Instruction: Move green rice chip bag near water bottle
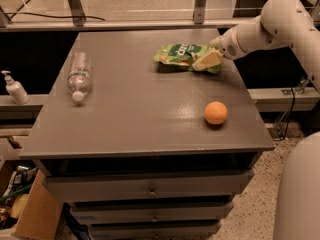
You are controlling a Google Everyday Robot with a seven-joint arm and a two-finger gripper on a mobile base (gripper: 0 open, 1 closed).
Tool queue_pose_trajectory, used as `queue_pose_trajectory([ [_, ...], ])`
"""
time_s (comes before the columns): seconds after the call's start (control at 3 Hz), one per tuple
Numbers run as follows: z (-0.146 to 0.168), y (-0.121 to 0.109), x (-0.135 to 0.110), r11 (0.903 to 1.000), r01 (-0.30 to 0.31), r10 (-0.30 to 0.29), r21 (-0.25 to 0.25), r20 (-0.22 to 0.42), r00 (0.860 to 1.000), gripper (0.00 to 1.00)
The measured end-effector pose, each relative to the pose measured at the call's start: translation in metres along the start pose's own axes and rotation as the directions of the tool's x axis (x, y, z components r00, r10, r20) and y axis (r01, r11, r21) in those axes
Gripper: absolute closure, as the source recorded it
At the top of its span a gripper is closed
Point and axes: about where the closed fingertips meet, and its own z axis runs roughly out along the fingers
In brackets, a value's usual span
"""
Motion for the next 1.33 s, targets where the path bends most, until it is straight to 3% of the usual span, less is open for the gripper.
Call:
queue_pose_trajectory([
  [0.67,-0.002,0.005,0.0,0.9999,0.014,-0.014,-0.007,-0.01,1.0,0.86],
  [1.0,-0.01,0.015,-0.02,0.9988,0.045,-0.044,-0.02,0.028,0.999,1.0],
  [1.33,-0.015,0.034,-0.055,0.9933,0.109,-0.105,-0.039,0.086,0.991,1.0],
])
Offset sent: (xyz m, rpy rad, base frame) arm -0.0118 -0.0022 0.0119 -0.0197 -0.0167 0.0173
